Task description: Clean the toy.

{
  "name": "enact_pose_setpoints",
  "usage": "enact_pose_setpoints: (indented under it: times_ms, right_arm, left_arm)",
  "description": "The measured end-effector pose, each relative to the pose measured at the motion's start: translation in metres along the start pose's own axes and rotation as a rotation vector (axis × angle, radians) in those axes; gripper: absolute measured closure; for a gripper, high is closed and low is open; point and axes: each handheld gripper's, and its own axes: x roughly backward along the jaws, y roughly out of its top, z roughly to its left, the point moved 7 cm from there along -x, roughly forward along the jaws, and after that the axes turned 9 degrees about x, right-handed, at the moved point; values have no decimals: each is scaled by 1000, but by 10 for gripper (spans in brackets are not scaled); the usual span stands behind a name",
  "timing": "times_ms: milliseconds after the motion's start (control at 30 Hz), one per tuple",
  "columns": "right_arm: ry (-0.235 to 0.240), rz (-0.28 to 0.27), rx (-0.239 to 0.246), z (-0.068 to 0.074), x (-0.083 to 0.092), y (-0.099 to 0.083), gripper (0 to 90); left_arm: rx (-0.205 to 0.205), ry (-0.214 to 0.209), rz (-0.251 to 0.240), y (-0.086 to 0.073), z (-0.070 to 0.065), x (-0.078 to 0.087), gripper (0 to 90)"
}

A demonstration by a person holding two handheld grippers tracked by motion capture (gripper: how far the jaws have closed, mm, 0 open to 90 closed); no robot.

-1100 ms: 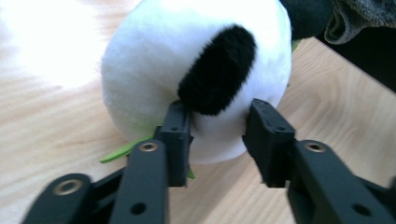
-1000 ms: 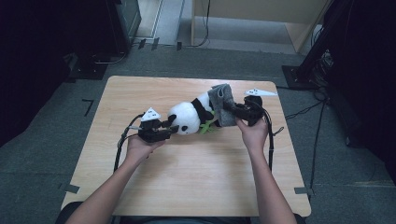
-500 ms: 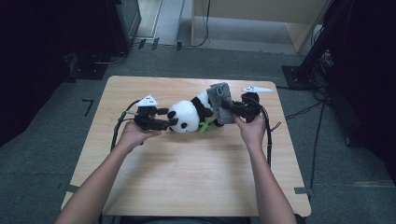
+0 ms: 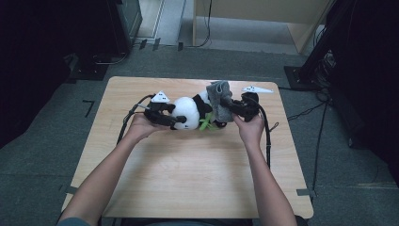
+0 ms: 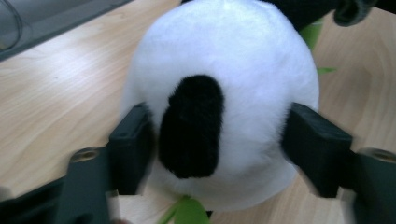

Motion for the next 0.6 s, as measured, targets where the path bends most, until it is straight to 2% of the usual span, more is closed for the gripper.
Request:
enact_pose_setpoints:
  times_ms: [167,267,433,600]
  right_arm:
    - [7,-11,-20,-1,7,2,764]
    - [-1,-8,-12,0,11,3,763]
    - [-7,-21,-12,2,22,8,763]
    - [-2,-20,-9,7,36,11,764]
  left_arm:
    - [30,17,-18,0,0,1,467]
    - [77,6,-30,-2,1,4,561]
    - [156,-33,-41,-4,-1,7,634]
    - [253,-87,-44,-7,-13,17,666]
